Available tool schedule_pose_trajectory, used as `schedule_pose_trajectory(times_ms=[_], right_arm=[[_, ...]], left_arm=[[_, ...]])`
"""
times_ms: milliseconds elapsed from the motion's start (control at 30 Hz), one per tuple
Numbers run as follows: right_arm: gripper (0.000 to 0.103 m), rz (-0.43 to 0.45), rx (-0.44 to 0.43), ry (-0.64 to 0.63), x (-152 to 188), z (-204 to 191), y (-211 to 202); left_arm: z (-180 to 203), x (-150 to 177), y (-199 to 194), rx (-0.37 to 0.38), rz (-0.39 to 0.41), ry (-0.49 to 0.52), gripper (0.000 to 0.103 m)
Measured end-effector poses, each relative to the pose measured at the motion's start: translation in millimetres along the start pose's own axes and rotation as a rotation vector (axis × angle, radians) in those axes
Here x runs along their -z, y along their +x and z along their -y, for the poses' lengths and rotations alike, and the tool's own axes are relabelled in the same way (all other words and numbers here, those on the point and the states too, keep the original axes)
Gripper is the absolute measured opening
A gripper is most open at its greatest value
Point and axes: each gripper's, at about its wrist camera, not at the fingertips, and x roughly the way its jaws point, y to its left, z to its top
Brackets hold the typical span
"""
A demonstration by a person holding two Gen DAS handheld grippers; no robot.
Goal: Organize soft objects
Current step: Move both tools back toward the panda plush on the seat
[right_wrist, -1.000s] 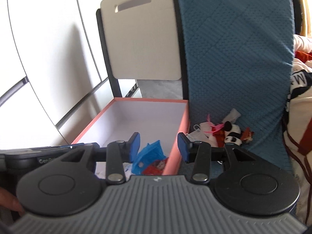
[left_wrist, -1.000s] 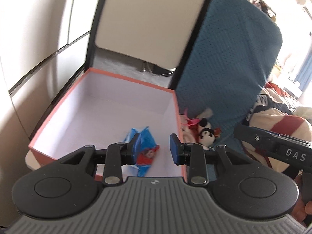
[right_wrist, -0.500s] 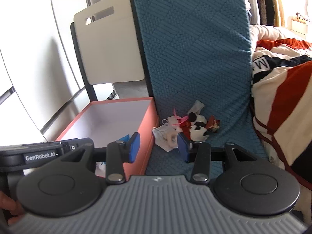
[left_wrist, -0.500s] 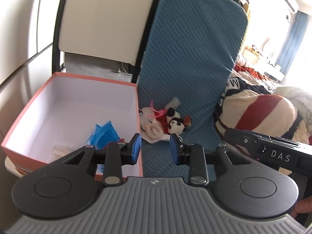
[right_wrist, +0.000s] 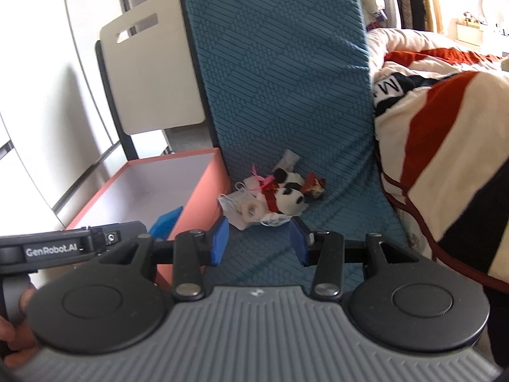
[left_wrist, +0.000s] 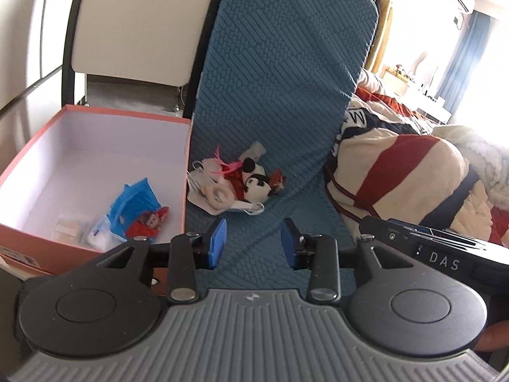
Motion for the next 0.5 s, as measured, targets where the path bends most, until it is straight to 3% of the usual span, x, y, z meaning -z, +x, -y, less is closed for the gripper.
schedule_pose_trajectory(times_ms=[500], right_arm=[[0.046,0.014,0.041,0.004,27,37,-19]], left_arm=[[27,25,16,-0.004,-0.055,0.034,0.044]])
